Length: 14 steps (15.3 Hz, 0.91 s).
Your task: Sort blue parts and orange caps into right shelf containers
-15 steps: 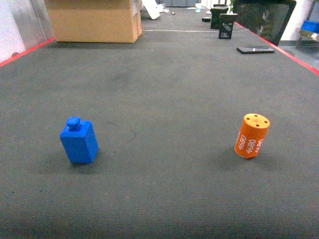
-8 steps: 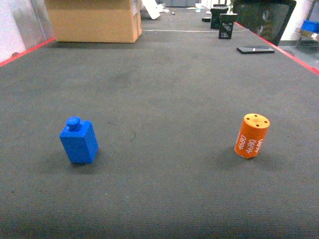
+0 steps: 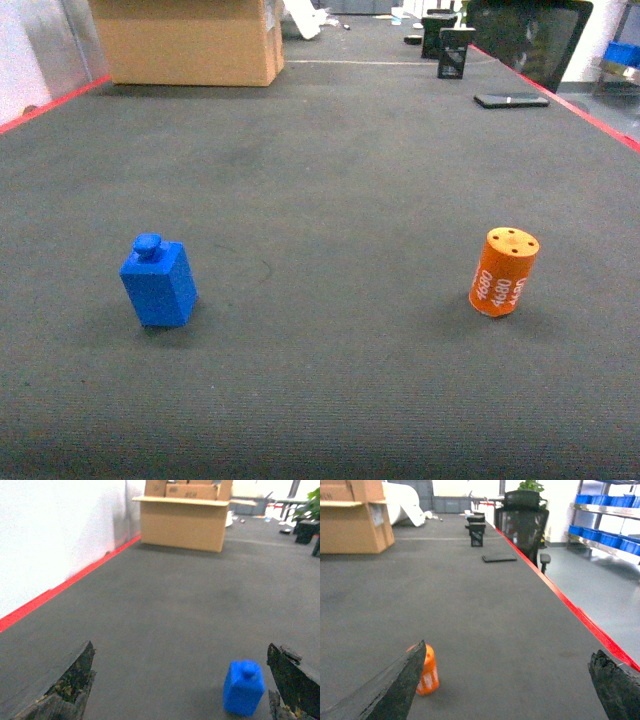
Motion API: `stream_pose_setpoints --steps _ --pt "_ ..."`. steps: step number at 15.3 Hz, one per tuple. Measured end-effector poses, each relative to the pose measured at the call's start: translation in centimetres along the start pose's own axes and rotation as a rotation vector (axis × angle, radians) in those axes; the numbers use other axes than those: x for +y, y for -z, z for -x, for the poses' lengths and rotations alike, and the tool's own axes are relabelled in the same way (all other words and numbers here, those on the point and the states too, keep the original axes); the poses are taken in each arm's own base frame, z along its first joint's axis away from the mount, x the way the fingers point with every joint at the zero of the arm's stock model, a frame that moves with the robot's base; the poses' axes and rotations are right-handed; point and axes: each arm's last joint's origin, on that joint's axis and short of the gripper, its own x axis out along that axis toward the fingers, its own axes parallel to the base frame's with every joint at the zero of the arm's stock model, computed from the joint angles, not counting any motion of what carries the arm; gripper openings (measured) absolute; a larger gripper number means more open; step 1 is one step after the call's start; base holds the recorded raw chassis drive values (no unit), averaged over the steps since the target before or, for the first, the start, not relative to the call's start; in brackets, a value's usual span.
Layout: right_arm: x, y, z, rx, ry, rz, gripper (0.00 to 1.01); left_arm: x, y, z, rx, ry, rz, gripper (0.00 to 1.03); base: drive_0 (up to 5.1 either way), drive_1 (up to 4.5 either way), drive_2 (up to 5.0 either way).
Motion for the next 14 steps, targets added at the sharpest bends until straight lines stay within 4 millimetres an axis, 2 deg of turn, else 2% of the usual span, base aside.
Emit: stream_pose_setpoints --steps 1,2,3,4,5,7,14 --pt "0.8 -0.7 -1.7 -0.017 -0.026 -0.011 0.98 -0.9 -0.9 -1.8 -0.034 0.025 0.013 0.98 0.0 0.00 0.0" --pt "2.2 -0.9 -4.5 -0.002 -0.060 -0.005 0.98 -2.4 -1.1 -4.8 -0.040 0.066 0.017 0.98 0.0 0.00 0.0" --pt "3.2 -0.2 -6.5 0.049 -0.074 0.011 0.98 -3.5 -0.4 -6.9 0.001 0.089 0.003 0.98 0.0 0.00 0.0" --pt "4.4 1.1 -8.9 0.119 -0.082 0.032 0.98 -4.9 1.5 -9.5 0.085 0.112 -0.022 0.98 0.0 0.00 0.0" --pt "5.0 1.7 -10.4 0.143 -0.083 0.038 0.98 -5.7 2.7 -10.8 0.128 0.127 -0.034 0.98 0.0 0.00 0.0" --pt "5.8 2.3 -12.1 0.165 -0.085 0.032 0.98 -6.8 3.8 -12.3 0.160 0.146 -0.028 0.98 0.0 0.00 0.0" --pt "6.7 4.8 -14.6 0.227 -0.071 0.029 0.98 -8.4 5.4 -14.3 0.200 0.171 -0.008 0.98 0.0 0.00 0.0"
